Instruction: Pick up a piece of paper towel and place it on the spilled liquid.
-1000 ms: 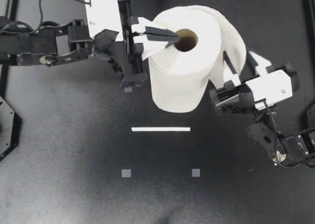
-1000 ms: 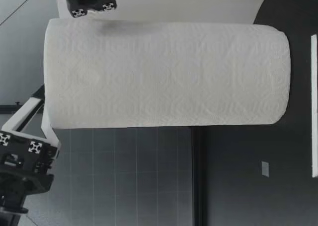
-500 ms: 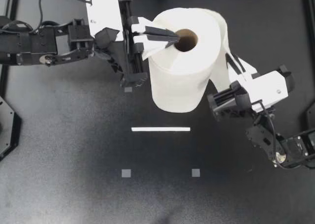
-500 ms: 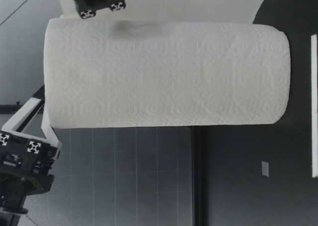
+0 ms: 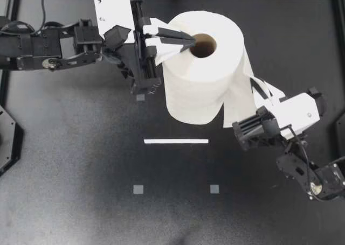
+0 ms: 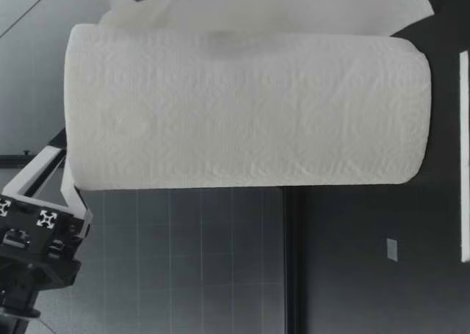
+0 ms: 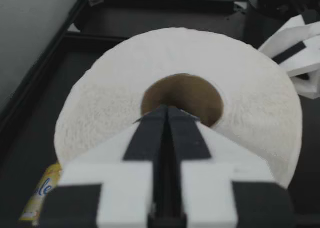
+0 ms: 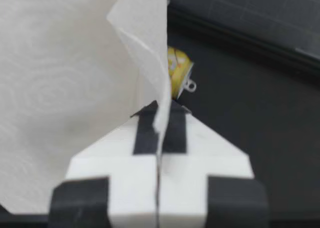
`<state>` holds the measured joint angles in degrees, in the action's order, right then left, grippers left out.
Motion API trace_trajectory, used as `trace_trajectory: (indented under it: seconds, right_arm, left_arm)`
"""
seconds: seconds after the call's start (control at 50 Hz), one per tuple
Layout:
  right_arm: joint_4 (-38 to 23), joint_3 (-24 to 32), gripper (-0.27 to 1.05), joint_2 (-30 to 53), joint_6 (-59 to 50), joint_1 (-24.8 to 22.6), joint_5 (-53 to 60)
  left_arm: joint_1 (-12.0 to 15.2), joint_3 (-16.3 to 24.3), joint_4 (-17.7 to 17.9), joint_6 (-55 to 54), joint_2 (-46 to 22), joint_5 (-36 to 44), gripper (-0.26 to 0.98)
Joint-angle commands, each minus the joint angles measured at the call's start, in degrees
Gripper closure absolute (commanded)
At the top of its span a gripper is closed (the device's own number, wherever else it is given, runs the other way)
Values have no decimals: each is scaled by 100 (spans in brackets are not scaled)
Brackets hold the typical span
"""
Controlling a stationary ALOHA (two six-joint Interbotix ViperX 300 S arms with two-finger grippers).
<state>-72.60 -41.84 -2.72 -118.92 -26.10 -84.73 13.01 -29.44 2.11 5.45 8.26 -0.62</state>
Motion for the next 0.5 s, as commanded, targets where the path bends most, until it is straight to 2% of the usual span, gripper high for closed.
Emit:
trace_trajectory:
  seconds: [0.0, 0.3, 0.48]
  right_arm:
    - [264, 18, 89, -123, -44, -193, -53]
    - [1380, -316, 89, -18, -615, -686, -70]
    - [2364, -510, 89, 0, -703, -1151, -229]
  left_arm:
    - [141, -158, 18, -79, -202, -308, 61]
    - [176, -299, 18, -193, -220, -211, 61]
    - [176, -308, 18, -185, -167, -202, 61]
